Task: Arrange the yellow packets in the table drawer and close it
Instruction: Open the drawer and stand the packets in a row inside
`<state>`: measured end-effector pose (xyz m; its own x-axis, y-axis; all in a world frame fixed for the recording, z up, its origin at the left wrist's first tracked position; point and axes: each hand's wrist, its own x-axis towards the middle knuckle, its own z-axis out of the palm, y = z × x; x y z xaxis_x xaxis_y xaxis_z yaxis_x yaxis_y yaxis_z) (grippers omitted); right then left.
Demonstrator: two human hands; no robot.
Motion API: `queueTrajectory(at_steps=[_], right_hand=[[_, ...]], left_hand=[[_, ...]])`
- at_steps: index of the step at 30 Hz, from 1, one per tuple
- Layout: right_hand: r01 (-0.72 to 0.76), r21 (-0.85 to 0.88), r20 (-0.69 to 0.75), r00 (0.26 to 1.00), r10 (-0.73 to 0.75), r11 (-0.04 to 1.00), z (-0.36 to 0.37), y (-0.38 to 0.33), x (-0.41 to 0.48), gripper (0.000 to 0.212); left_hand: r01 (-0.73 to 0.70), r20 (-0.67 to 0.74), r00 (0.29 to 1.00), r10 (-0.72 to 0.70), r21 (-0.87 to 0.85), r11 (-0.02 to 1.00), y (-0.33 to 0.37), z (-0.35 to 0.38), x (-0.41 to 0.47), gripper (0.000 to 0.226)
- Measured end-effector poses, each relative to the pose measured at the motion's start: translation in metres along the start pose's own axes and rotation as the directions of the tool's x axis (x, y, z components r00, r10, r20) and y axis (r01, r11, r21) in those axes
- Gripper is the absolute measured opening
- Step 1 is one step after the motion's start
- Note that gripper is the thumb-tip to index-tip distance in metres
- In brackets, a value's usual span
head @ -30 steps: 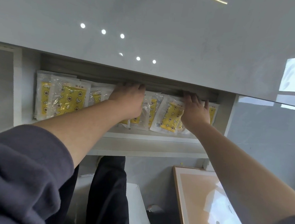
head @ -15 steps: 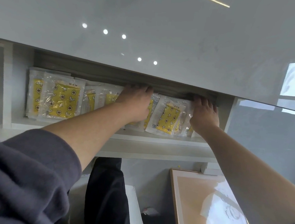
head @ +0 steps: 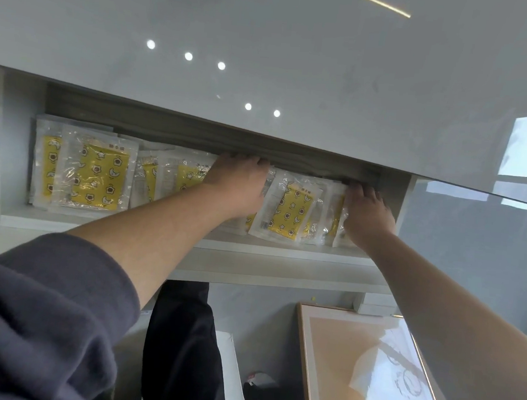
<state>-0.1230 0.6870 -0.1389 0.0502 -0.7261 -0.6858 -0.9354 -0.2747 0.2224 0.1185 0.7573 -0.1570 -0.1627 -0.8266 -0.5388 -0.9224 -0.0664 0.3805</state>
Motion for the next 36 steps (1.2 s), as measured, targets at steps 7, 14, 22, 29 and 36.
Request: queueTrajectory(at_steps=[7,14,22,29,36], right_hand=[[-0.043,0.039,0.047,0.998,0.041,0.998,-0.005,0.002,-0.003,0.073],[0.223,0.043,-0.084,0.972,-0.219,0.974,-0.012,-0.059,-0.034,0.073],[0.322,0.151,-0.067,0.947,-0.315,0.935,-0.019,-0.135,-0.021,0.056],[0.132,0.171,-0.167,0.981,-0.104,0.976,-0.012,-0.099,-0.023,0.071],[0.061,0.083,0.040,0.997,-0.064,0.995,0.015,-0.072,-0.032,0.114]], left_hand=[[-0.017,0.000,1.000,0.017,-0.023,1.000,-0.002,-0.003,-0.003,0.048],[0.077,-0.082,0.994,-0.073,0.045,0.996,-0.059,-0.025,-0.047,0.049],[0.110,0.032,0.992,-0.119,0.198,0.974,-0.136,-0.032,-0.082,0.045],[-0.022,-0.027,0.999,0.023,0.037,0.999,-0.086,-0.032,-0.063,0.053],[-0.192,0.119,0.979,0.166,0.268,0.944,-0.018,0.015,-0.029,0.105]])
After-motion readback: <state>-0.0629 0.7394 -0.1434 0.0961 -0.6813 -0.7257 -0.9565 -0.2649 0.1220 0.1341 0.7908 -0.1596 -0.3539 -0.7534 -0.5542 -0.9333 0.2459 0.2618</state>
